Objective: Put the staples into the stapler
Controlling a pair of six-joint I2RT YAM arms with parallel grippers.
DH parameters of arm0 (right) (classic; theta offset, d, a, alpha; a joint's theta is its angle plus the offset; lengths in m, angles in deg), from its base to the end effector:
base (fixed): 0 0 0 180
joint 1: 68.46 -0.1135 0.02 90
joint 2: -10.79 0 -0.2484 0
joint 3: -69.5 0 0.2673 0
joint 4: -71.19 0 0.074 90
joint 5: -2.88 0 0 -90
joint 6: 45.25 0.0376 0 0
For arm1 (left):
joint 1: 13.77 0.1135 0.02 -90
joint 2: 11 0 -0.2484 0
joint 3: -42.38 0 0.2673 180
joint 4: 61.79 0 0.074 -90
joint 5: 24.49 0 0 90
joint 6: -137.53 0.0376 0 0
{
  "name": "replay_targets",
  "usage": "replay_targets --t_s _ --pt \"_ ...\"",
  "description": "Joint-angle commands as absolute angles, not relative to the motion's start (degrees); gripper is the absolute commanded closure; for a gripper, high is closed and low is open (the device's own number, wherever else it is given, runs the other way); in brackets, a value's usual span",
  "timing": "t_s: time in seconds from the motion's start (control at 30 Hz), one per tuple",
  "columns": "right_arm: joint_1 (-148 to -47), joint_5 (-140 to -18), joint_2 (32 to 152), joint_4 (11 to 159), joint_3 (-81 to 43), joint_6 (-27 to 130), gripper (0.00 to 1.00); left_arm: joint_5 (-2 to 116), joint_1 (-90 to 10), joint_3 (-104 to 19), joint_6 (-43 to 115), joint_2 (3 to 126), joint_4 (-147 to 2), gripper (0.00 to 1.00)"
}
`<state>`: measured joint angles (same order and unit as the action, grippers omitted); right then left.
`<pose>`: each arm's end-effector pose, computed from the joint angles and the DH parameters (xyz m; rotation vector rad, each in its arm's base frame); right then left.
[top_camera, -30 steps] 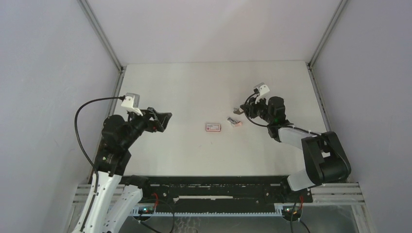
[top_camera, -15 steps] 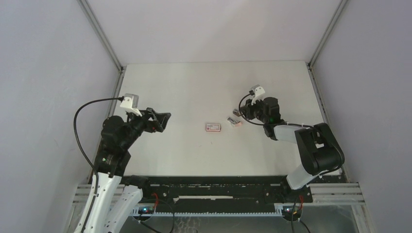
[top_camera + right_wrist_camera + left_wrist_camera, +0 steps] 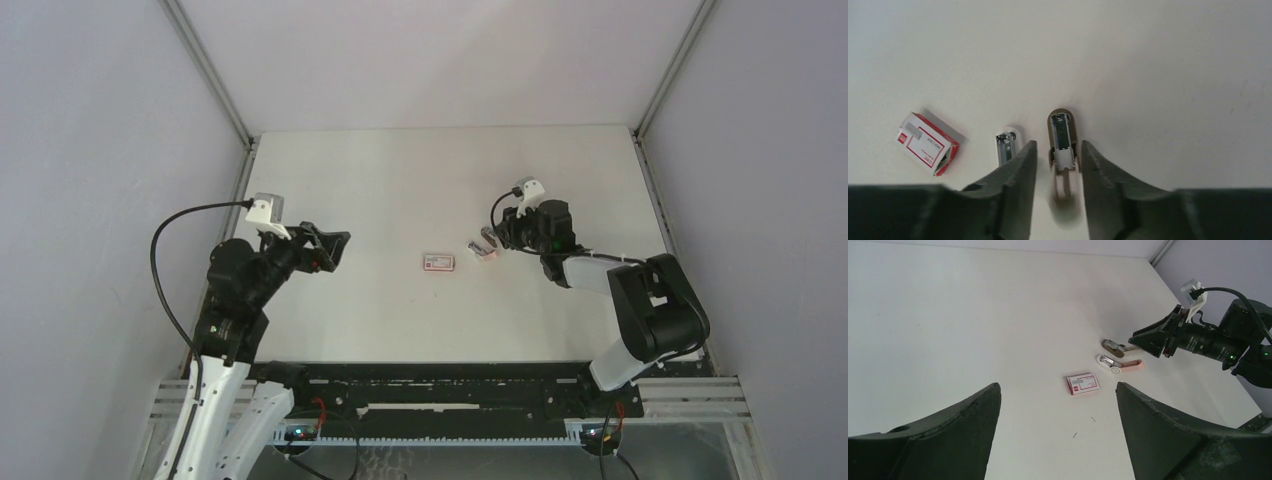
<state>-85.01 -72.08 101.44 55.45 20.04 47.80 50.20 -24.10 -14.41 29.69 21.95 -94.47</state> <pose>0.3074 0.1015 0.1384 -0.4056 1.9908 0.4810 0.1606 -0.0394 0.3397 0.0861 1.7539 -0.5910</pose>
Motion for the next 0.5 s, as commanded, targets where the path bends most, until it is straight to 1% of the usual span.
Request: replay_targets --t_s 0.0,0.1,0.13,0.23,0.47 --pt "-85.3 -72.0 97.9 53.6 20.1 48.9 0.6 49.6 -23.4 -13.3 30.8 21.3 -92.9 0.11" --pt "-85.1 -72.1 96.6 52.6 21.1 49.3 0.47 49.4 -23.1 -13.2 30.9 21.3 -92.9 0.11" --pt "-85.0 -72.2 96.0 52.3 21.4 49.5 0.4 49.4 -23.1 -13.2 30.9 21.3 -92.9 0.11" --pt "-84.5 -72.7 93.9 51.5 22.2 50.6 0.35 49.5 -23.0 -13.1 31.0 21.2 -93.0 0.11" --pt "-83.3 -72.3 84.3 56.5 22.4 52.5 0.31 50.7 -22.6 -12.1 29.5 20.2 -91.6 0.11"
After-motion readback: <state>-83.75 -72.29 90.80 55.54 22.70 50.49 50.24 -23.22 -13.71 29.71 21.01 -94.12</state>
